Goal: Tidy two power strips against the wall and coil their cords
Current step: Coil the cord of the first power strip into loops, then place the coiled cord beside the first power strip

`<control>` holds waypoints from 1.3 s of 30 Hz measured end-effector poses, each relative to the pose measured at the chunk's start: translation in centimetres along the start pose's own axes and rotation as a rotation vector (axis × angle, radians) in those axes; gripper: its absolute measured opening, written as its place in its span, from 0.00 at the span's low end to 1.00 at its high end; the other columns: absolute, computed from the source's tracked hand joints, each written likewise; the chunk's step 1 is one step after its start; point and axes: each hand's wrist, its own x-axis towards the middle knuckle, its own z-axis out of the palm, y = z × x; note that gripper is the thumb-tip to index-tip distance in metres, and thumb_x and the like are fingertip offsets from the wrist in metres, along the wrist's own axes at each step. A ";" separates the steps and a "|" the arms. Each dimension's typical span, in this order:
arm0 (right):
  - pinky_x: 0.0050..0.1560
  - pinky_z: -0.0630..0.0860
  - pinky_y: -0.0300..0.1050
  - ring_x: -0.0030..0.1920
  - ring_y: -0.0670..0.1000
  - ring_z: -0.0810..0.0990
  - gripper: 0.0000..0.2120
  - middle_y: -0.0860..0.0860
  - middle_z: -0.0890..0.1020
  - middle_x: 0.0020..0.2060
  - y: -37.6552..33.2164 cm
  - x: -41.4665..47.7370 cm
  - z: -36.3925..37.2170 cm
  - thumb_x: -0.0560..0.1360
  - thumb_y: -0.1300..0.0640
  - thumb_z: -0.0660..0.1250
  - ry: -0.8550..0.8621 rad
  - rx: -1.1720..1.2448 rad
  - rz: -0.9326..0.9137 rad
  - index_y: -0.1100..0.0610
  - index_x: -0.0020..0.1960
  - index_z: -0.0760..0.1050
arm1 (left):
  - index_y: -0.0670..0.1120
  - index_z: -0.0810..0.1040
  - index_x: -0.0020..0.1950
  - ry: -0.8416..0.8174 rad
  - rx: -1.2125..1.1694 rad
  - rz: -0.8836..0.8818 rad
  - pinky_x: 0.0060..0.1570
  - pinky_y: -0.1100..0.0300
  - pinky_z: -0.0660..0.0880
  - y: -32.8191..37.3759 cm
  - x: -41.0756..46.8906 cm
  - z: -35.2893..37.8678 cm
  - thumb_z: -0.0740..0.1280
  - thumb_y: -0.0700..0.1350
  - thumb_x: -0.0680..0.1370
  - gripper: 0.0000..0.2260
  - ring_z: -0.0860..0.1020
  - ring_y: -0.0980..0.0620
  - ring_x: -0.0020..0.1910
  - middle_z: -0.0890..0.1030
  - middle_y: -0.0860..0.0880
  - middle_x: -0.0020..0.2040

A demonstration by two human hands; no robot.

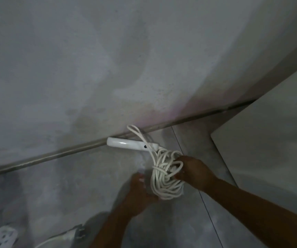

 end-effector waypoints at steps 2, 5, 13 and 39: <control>0.59 0.72 0.43 0.59 0.52 0.77 0.21 0.53 0.79 0.59 0.1 -0.3 0.8 0.71 0.51 0.73 0.056 0.017 -0.017 0.57 0.62 0.78 | 0.38 0.62 0.68 0.458 0.424 0.085 0.60 0.52 0.69 3.0 0.1 -2.7 0.75 0.37 0.66 0.34 0.70 0.39 0.63 0.69 0.38 0.63; 0.57 0.74 0.44 0.58 0.51 0.78 0.22 0.51 0.76 0.61 0.6 -0.8 1.4 0.72 0.49 0.72 0.074 0.073 -0.008 0.55 0.64 0.75 | 0.49 0.68 0.68 0.746 0.810 0.478 0.69 0.43 0.59 8.7 0.8 -4.8 0.73 0.44 0.65 0.33 0.61 0.38 0.71 0.63 0.40 0.72; 0.53 0.79 0.54 0.49 0.45 0.82 0.15 0.45 0.82 0.51 2.4 -1.0 2.6 0.76 0.52 0.66 0.197 0.467 0.201 0.48 0.62 0.73 | 0.48 0.75 0.47 0.565 0.883 0.459 0.42 0.53 0.75 5.8 -0.6 -4.2 0.62 0.53 0.79 0.09 0.81 0.42 0.43 0.82 0.46 0.41; 0.58 0.76 0.55 0.53 0.63 0.80 0.19 0.58 0.81 0.55 0.8 3.4 -0.6 0.67 0.55 0.62 0.410 -0.504 -0.147 0.58 0.54 0.81 | 0.45 0.78 0.62 0.427 1.205 0.585 0.63 0.47 0.69 3.5 6.8 -9.9 0.69 0.46 0.73 0.18 0.77 0.39 0.59 0.79 0.43 0.60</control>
